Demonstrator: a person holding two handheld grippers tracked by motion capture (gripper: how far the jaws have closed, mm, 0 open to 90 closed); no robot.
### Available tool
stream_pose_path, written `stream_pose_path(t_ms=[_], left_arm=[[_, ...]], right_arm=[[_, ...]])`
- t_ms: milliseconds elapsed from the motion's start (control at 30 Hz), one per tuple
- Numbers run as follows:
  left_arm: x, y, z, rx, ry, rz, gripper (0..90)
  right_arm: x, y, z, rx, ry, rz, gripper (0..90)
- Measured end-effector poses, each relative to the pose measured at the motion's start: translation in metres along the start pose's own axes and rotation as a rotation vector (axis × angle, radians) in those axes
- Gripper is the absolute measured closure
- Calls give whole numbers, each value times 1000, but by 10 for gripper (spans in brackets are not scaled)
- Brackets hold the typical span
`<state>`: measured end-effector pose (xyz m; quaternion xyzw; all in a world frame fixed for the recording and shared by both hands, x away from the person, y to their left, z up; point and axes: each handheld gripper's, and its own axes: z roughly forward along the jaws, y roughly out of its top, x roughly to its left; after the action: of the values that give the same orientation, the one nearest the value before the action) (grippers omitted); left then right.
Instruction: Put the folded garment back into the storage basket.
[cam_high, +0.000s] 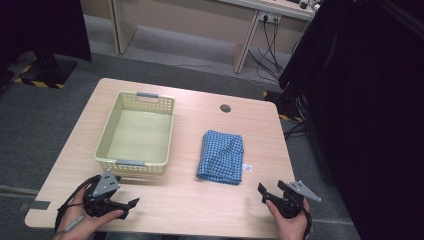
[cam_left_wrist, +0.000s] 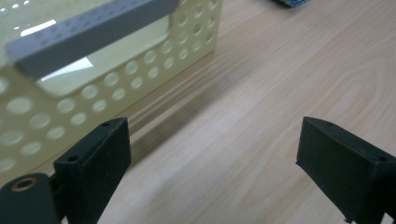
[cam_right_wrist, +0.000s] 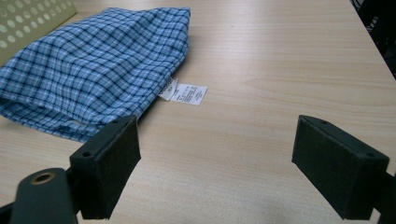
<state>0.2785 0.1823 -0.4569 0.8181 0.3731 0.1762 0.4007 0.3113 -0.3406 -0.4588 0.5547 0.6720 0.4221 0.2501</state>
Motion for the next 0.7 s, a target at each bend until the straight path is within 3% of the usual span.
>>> stream_pose_path(t_ms=[233,700], left_arm=[[-13,21,15,-13,-30,30,98],[-25,58,43,17,-47,99,117]], right_arm=[[2,8,3,3,-1,-10,157],[12,27,20,22,10,-36,155]])
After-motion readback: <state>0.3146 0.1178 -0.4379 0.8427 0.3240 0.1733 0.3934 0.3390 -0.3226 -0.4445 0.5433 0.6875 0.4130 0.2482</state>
